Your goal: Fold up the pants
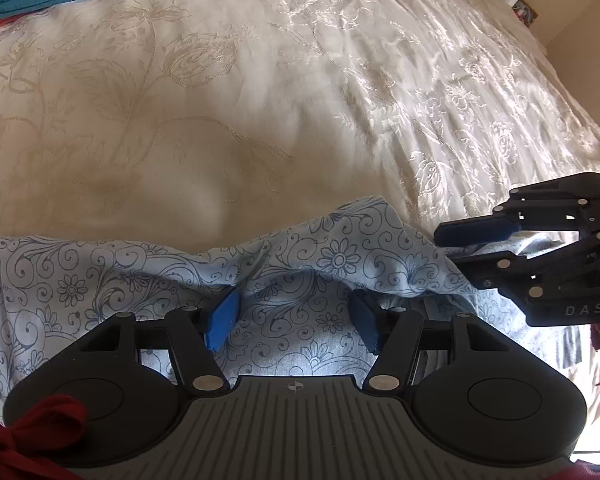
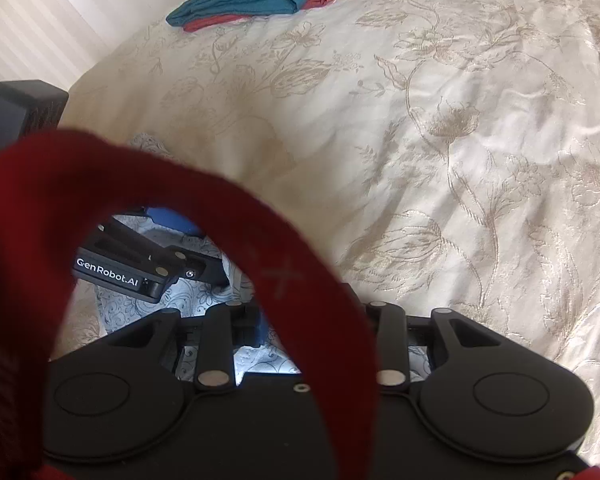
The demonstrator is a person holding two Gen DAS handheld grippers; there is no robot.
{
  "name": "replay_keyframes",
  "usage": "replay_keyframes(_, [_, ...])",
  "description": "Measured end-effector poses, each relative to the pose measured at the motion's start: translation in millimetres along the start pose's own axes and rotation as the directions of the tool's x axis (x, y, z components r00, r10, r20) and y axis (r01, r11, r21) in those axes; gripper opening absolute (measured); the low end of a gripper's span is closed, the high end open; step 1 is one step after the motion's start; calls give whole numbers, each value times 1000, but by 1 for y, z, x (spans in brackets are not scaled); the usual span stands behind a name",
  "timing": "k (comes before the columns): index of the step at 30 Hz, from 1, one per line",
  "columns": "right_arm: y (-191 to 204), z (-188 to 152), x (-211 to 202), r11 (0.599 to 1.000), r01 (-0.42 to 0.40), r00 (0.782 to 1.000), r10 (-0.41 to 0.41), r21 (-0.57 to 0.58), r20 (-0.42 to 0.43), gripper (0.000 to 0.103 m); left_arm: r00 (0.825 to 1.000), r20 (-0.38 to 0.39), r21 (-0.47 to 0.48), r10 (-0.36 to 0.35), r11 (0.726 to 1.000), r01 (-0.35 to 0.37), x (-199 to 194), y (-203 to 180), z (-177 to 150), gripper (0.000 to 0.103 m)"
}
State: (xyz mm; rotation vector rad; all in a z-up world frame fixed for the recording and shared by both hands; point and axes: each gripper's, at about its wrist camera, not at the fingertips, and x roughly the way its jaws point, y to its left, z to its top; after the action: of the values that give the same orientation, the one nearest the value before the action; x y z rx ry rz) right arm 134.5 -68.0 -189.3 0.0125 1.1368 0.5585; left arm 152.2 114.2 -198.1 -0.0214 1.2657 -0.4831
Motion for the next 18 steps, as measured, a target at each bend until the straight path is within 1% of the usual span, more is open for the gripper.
replay_keyframes(2, [1,4,6,1000,19,1000,-19,-19,-6,47,1000,0,1,0,1000,0,0,0,0,59])
replay_keyframes(6, [2,14,18,999,27,1000,-27,-38,5,47,1000,1,1,0,1000,0,1,0,0,59])
replay_keyframes(10, [12,24,36,994,14,1000,-15,-107,-8,47,1000,2,4,-1,1000,1,1,-1,0,59])
replay_keyframes(14, [15,33,49,993,-8,1000,8,-122,-6,47,1000,6,-16,-18,1000,18,0,4,-1,59])
replay_keyframes(16, [14,38,49,992,12,1000,-10,-126,15,46,1000,6,-7,-13,1000,13,0,2,-1,59])
replay_keyframes(18, [16,43,52,985,68,997,-63,-159,33,46,1000,7,-6,-9,1000,9,0,1,-1,59])
